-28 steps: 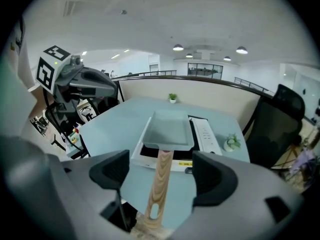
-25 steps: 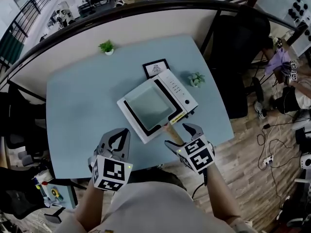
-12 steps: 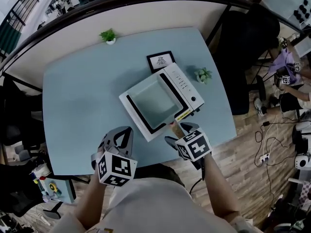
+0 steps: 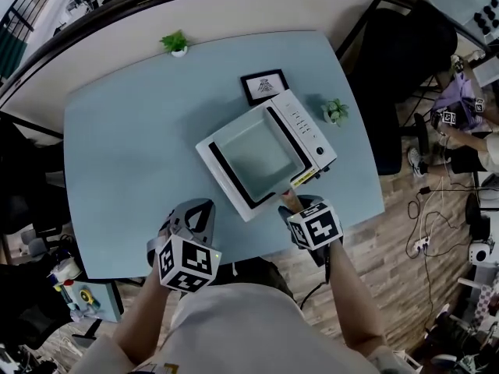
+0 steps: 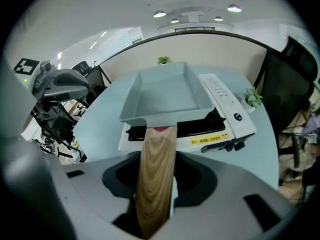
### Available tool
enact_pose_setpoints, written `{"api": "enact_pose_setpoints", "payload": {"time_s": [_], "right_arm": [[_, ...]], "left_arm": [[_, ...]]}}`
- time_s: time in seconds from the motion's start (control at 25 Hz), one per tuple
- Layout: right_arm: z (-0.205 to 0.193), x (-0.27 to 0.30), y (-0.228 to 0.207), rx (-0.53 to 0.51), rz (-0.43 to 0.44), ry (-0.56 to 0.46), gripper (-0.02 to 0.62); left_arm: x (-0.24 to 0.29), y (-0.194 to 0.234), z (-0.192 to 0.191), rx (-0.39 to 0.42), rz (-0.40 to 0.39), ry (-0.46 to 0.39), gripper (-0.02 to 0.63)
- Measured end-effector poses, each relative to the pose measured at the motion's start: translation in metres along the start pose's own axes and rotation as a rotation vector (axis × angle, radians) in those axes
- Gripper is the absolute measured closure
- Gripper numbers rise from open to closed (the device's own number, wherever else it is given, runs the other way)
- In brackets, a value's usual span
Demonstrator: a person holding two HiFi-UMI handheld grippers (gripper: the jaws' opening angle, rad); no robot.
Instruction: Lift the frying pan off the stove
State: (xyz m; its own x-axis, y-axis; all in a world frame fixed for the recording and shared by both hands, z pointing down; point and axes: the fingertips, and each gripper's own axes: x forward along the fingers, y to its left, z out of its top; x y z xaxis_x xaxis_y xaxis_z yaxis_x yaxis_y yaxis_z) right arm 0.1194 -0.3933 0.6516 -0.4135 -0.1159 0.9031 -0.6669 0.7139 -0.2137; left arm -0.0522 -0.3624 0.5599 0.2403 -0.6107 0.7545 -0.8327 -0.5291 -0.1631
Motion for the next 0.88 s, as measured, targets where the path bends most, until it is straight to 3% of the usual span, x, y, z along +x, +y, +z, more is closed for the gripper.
{"api": "enact_pose_setpoints", "payload": {"time_s": [0.56, 0.88], "right_arm": [[-0.005, -0.014, 0.007, 0.014, -0.112, -0.009, 0.445], [0.023, -0.064, 0.021, -0.005, -0.167, -0.129, 0.443]], "left_arm": [[-0.011, 0.014, -0.005, -0.006, -0.007, -0.029, 0.606], [-0.032, 0.036, 0.017, -0.005, 0.054, -0.122, 0.606]]}}
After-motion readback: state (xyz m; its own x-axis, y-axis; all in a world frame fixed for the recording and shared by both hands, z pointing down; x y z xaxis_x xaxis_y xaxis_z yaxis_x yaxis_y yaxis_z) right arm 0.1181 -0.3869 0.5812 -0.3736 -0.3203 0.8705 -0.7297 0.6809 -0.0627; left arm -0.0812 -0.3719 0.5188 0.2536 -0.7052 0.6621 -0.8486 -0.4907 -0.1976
